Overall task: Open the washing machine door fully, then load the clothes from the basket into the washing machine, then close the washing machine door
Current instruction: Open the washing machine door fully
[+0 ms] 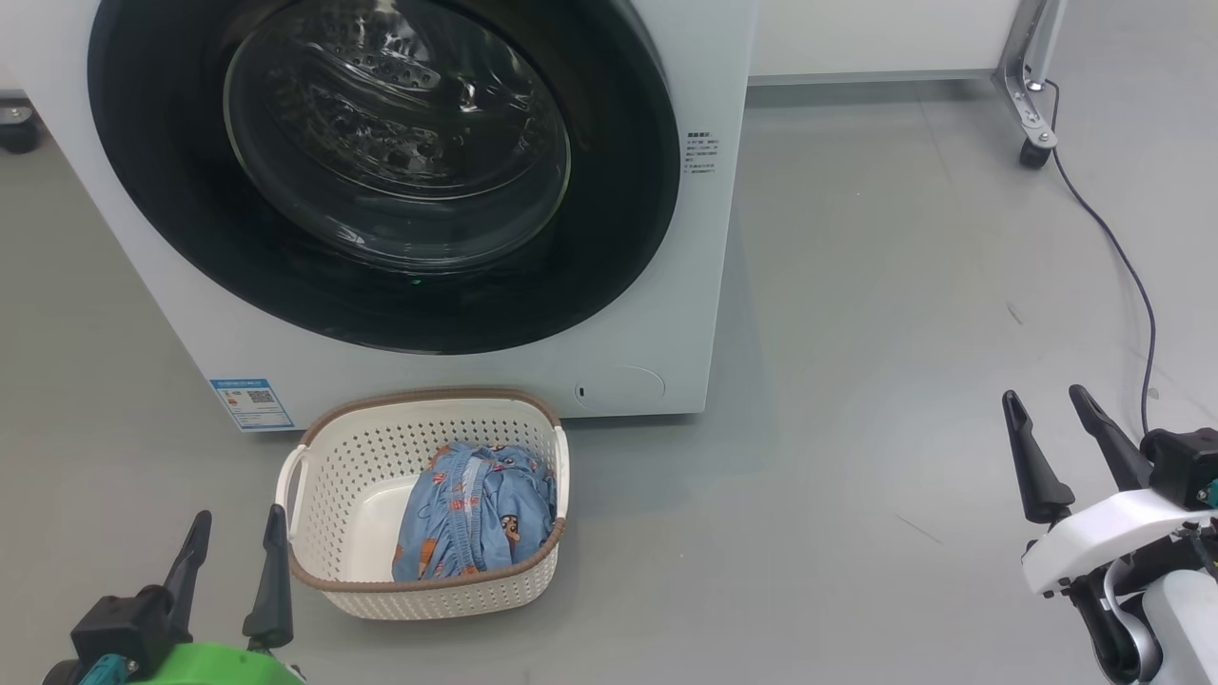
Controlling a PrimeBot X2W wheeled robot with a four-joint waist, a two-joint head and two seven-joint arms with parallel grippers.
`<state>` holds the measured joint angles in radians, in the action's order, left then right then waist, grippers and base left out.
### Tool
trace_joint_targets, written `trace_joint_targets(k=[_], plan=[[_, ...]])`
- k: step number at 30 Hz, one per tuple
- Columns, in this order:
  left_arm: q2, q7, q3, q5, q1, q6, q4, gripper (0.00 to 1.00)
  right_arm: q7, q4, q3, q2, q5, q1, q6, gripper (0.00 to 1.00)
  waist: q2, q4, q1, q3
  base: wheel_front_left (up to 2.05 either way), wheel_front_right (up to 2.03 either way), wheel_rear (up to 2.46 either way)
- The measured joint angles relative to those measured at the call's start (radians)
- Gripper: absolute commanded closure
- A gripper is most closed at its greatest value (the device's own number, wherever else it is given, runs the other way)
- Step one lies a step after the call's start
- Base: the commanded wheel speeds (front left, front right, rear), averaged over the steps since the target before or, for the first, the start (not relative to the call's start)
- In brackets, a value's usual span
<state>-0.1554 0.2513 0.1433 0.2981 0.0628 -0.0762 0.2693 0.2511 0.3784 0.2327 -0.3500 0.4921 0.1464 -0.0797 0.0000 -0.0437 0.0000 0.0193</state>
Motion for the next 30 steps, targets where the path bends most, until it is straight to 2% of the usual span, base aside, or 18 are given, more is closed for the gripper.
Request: trace_joint_targets(k=[12,30], plan=[[0.004,0.0,-0.002,-0.008,-0.001,-0.009,-0.01,0.0,0.0,-0.003,-0.012,0.005,-0.002,0.0,-0.003,0.0,0.0,0.0,0.0,-0.003,0.26,0.26,-0.51],[0.021,0.0,-0.012,-0.031,-0.003,-0.018,-0.031,0.0,0.0,-0.01,-0.038,0.011,-0.002,0.0,-0.009,0.0,0.0,0.001,0.0,-0.007,0.02,0.02,-0.03]])
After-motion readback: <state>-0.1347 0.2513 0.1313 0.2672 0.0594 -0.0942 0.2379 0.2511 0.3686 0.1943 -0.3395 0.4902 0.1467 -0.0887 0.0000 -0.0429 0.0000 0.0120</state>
